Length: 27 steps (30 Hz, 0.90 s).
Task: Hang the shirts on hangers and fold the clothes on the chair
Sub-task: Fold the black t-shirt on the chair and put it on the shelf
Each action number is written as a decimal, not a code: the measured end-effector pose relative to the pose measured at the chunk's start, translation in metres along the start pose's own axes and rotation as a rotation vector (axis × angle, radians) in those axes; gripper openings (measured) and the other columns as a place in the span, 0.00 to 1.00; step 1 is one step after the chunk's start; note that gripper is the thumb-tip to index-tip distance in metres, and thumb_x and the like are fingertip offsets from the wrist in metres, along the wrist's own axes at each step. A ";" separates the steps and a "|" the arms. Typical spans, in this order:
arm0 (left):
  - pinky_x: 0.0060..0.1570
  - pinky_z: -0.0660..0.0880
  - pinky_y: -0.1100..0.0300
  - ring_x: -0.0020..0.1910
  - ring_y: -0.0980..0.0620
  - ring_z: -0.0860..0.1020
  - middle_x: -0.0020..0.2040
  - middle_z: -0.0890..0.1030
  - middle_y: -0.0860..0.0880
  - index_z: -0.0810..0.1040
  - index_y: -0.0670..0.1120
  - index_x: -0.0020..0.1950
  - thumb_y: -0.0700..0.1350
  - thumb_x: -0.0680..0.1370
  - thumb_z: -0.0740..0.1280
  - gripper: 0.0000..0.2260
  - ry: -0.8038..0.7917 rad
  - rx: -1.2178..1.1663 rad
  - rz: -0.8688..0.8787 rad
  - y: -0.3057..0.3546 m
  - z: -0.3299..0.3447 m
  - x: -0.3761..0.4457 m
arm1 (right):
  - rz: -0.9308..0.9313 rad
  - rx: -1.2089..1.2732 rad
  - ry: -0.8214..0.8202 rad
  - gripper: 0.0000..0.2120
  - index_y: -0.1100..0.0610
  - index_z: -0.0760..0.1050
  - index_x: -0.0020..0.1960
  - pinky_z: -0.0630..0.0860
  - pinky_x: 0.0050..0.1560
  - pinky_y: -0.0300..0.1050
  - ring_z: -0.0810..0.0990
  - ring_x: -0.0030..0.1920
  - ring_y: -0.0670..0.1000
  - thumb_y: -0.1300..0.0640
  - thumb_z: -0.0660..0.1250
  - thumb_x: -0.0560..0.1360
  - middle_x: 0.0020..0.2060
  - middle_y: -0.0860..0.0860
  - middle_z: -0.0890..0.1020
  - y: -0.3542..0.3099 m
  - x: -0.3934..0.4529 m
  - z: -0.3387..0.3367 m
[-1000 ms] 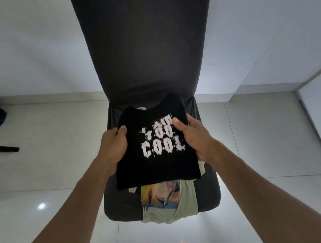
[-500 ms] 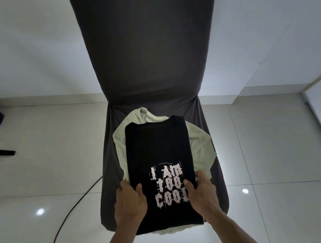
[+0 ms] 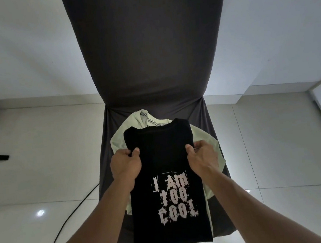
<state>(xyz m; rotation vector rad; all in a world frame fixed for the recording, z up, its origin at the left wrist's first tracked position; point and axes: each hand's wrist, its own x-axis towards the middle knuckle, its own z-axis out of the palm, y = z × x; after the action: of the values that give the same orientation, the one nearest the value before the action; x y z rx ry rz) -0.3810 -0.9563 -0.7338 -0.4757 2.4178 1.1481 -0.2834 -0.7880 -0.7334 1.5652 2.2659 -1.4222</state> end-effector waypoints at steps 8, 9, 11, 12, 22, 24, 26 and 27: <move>0.52 0.74 0.54 0.46 0.43 0.80 0.41 0.78 0.45 0.78 0.38 0.45 0.48 0.80 0.68 0.12 0.026 -0.279 -0.151 0.025 0.005 0.048 | 0.152 0.085 -0.010 0.08 0.57 0.80 0.46 0.80 0.44 0.47 0.81 0.40 0.53 0.53 0.67 0.77 0.41 0.55 0.82 -0.030 0.042 0.005; 0.51 0.74 0.53 0.41 0.46 0.78 0.37 0.75 0.46 0.74 0.42 0.38 0.46 0.80 0.67 0.13 0.031 -0.307 -0.158 0.026 0.005 0.047 | 0.160 0.113 -0.004 0.06 0.57 0.80 0.43 0.80 0.42 0.48 0.81 0.39 0.53 0.56 0.67 0.76 0.40 0.55 0.82 -0.030 0.044 0.005; 0.57 0.76 0.50 0.43 0.47 0.77 0.40 0.76 0.46 0.73 0.43 0.39 0.45 0.78 0.68 0.10 0.006 -0.361 -0.180 0.028 0.003 0.044 | 0.165 0.159 -0.005 0.06 0.59 0.80 0.41 0.82 0.46 0.52 0.81 0.39 0.53 0.58 0.67 0.73 0.39 0.56 0.83 -0.031 0.046 0.004; 0.59 0.76 0.48 0.46 0.45 0.78 0.44 0.78 0.46 0.74 0.43 0.41 0.46 0.77 0.69 0.09 -0.011 -0.382 -0.199 0.028 0.004 0.043 | 0.177 0.190 -0.017 0.07 0.60 0.81 0.43 0.83 0.49 0.54 0.82 0.41 0.54 0.57 0.68 0.72 0.40 0.56 0.84 -0.034 0.048 0.003; 0.54 0.76 0.56 0.56 0.47 0.80 0.55 0.81 0.46 0.79 0.45 0.61 0.45 0.76 0.74 0.15 0.094 -0.301 -0.050 0.027 0.017 0.069 | 0.104 0.144 0.008 0.10 0.48 0.77 0.57 0.79 0.54 0.50 0.80 0.47 0.52 0.58 0.66 0.77 0.47 0.50 0.81 -0.049 0.079 0.011; 0.58 0.73 0.57 0.61 0.45 0.77 0.61 0.79 0.45 0.76 0.44 0.64 0.50 0.74 0.75 0.22 0.143 -0.233 -0.004 0.022 0.016 0.062 | 0.044 0.114 0.011 0.12 0.48 0.72 0.62 0.78 0.50 0.49 0.78 0.42 0.48 0.53 0.67 0.79 0.44 0.47 0.79 -0.044 0.070 0.013; 0.57 0.70 0.59 0.63 0.45 0.76 0.63 0.77 0.43 0.73 0.44 0.67 0.52 0.74 0.75 0.26 0.144 -0.164 0.038 0.014 0.012 0.049 | -0.035 0.053 0.049 0.17 0.48 0.69 0.67 0.73 0.40 0.43 0.74 0.39 0.44 0.52 0.67 0.80 0.48 0.46 0.77 -0.035 0.056 0.014; 0.55 0.70 0.59 0.62 0.45 0.76 0.63 0.77 0.43 0.72 0.45 0.67 0.52 0.74 0.75 0.26 0.126 -0.133 0.045 0.009 0.010 0.040 | -0.068 0.018 0.072 0.18 0.49 0.69 0.68 0.69 0.36 0.40 0.74 0.39 0.43 0.52 0.67 0.80 0.51 0.47 0.77 -0.028 0.046 0.013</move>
<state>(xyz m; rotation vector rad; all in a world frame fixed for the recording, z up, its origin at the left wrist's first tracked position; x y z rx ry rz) -0.4171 -0.9480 -0.7538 -0.5523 2.4797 1.3417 -0.3327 -0.7660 -0.7457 1.5841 2.3747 -1.4285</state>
